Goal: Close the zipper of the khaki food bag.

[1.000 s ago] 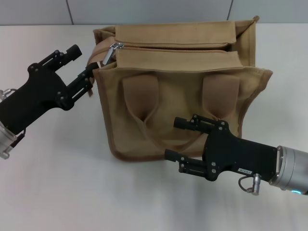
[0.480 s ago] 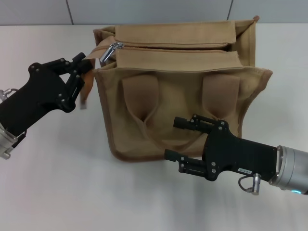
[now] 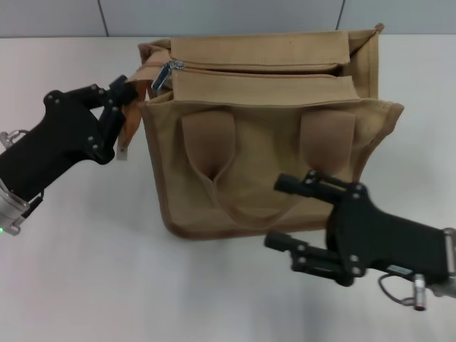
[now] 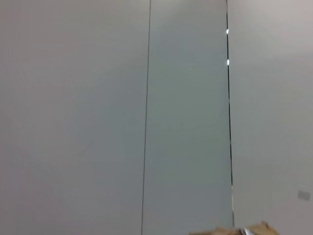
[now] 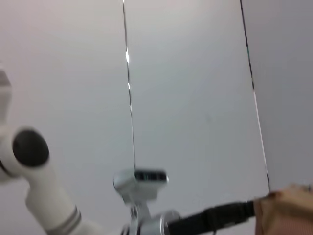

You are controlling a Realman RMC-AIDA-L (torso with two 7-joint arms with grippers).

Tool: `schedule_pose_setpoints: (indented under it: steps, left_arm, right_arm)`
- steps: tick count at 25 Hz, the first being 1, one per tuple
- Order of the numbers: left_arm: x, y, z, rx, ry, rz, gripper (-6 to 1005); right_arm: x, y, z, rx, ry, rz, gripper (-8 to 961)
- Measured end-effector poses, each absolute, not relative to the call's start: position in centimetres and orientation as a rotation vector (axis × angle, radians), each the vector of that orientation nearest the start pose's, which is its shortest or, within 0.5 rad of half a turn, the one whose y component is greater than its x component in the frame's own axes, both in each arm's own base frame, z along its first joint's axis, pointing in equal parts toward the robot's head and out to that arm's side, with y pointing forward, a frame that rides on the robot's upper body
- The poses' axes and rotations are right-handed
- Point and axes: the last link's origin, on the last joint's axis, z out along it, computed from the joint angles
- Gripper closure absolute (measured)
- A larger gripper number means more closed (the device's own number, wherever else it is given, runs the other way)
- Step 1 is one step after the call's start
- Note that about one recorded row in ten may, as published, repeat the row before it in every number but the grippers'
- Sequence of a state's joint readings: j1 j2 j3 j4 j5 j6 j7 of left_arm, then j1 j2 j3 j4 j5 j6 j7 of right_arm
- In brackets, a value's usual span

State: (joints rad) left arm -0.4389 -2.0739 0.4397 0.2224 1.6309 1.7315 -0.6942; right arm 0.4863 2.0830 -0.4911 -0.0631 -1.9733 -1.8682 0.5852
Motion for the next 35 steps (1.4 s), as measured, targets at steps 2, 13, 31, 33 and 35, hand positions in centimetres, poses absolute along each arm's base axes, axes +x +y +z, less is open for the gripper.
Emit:
schedule_pose_setpoints:
  steps: [2,13,31,33,35]
  left_arm:
    - [-27.1,28.6,0.4,-2.147,-0.248,-1.259,990]
    - [-24.0,30.0,-0.1,-2.181,-0.236,-1.416,988]
    - [-23.1,30.0,0.3,-2.17,-0.209,-1.491,986]
    - [-22.9,30.2,0.3,-2.173,-0.204,-1.491,985]
    - [-22.9,30.3,0.3,-2.174,-0.202,-1.492,985]
  right_arm:
    - [24.3,23.2,-4.9,-2.55,0.172,1.432,251]
    - [20.7,28.4,-3.2,-2.522,0.476,1.632,250]
    - [16.4,33.5,-5.0,-2.65,0.815,1.538,250]
    - [16.1,33.5,-5.1,-2.665,0.818,1.536,251]
    - [15.8,33.5,-5.2,-2.681,0.818,1.543,251]
